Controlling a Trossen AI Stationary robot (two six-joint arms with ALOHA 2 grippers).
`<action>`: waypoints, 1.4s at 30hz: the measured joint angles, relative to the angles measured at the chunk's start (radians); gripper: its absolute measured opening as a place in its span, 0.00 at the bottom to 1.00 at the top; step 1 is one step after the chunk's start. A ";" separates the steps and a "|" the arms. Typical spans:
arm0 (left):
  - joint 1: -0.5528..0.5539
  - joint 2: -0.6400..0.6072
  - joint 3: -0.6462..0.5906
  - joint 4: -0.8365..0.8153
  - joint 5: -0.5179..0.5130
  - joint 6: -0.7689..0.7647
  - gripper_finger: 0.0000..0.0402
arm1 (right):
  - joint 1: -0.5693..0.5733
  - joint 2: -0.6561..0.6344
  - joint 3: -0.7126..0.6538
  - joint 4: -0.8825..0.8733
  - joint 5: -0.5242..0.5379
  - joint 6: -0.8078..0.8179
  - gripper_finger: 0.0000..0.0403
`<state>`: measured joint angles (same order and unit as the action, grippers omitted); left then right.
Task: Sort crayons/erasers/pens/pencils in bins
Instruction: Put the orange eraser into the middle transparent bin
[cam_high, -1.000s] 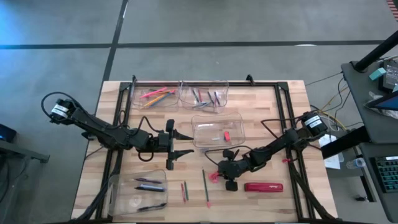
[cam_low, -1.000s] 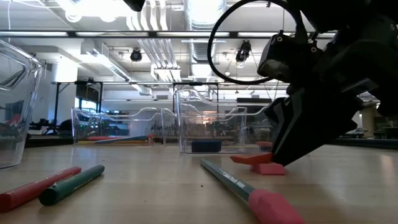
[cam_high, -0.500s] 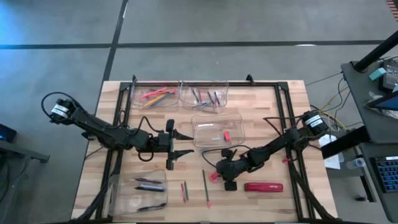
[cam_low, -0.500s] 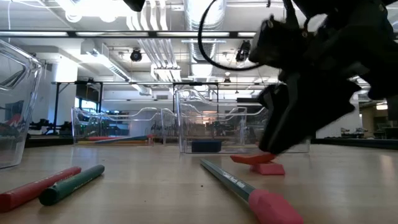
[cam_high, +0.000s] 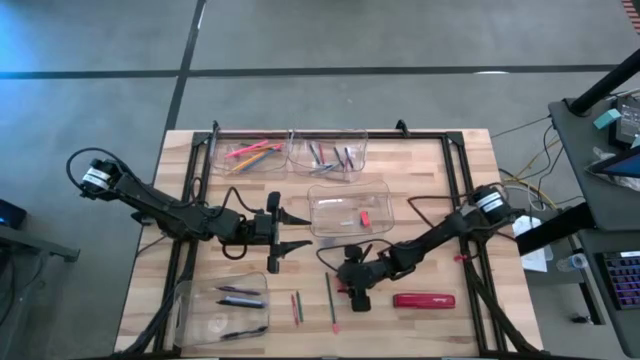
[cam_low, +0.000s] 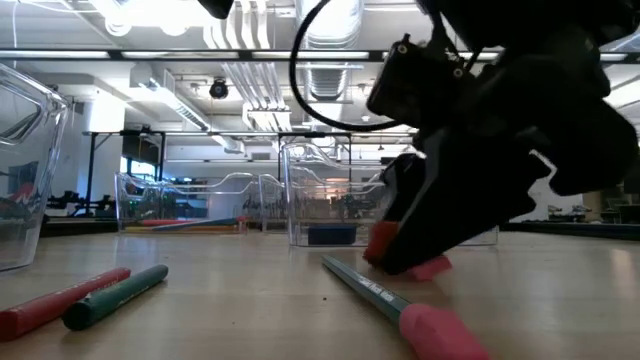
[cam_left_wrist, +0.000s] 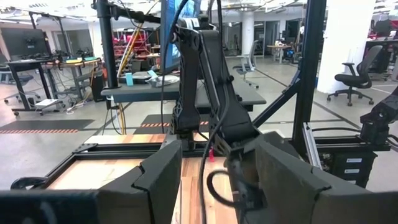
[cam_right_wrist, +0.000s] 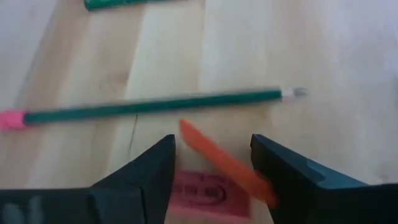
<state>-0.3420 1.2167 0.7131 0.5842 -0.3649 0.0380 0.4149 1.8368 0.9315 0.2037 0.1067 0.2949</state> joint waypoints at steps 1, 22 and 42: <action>0.000 0.000 0.000 0.000 0.000 0.000 0.47 | -0.001 0.017 0.007 0.010 -0.008 -0.002 0.50; 0.000 0.000 0.000 -0.002 0.000 0.000 0.47 | -0.007 -0.085 0.044 -0.231 0.035 -0.032 0.12; 0.000 0.000 0.000 -0.001 0.000 -0.006 0.47 | -0.213 -0.554 -0.116 -0.297 0.495 -0.158 0.18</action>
<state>-0.3420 1.2167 0.7128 0.5831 -0.3649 0.0319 0.2020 1.2831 0.8155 -0.0929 0.6020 0.1371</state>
